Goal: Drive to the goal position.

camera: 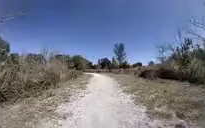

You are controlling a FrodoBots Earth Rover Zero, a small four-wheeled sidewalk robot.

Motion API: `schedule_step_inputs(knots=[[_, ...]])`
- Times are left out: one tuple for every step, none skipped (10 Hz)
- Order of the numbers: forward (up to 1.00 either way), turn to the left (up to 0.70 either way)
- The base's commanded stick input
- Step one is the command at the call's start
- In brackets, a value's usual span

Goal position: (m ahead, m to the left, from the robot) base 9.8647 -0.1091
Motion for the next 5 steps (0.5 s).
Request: schedule_step_inputs(knots=[[0.70, 0.00], [0.70, 0.00], [0.70, 0.00], [0.70, 0.00], [0.70, 0.00]])
